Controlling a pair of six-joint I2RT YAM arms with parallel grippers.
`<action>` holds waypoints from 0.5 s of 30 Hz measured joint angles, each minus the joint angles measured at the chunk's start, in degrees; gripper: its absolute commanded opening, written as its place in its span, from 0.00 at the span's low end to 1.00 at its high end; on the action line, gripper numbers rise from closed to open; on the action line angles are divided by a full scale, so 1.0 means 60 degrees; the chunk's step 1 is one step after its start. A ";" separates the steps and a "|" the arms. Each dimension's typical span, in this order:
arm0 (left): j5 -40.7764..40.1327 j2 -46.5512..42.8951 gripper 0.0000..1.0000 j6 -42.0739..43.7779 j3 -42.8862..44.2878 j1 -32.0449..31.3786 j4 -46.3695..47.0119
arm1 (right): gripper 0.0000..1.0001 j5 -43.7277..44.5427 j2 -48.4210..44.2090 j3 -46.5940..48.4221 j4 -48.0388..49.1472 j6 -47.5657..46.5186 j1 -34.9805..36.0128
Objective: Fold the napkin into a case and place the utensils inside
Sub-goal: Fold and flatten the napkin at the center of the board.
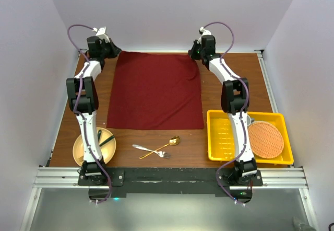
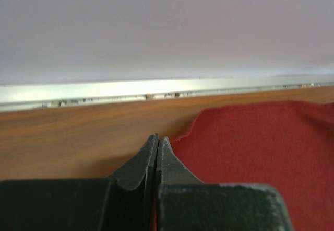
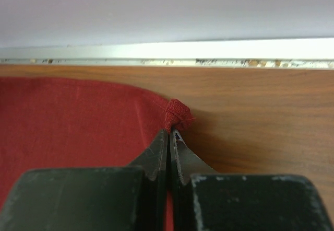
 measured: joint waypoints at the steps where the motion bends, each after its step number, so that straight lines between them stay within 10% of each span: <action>1: 0.0076 -0.0113 0.00 0.0047 -0.0197 0.0036 -0.0069 | 0.00 -0.0084 -0.0160 -0.0211 -0.0036 -0.0029 0.0000; 15: 0.1071 -0.3297 0.00 0.1191 -0.4193 0.0801 -0.0882 | 0.00 -0.1213 -0.3016 -0.3359 -0.0699 -0.0619 0.0000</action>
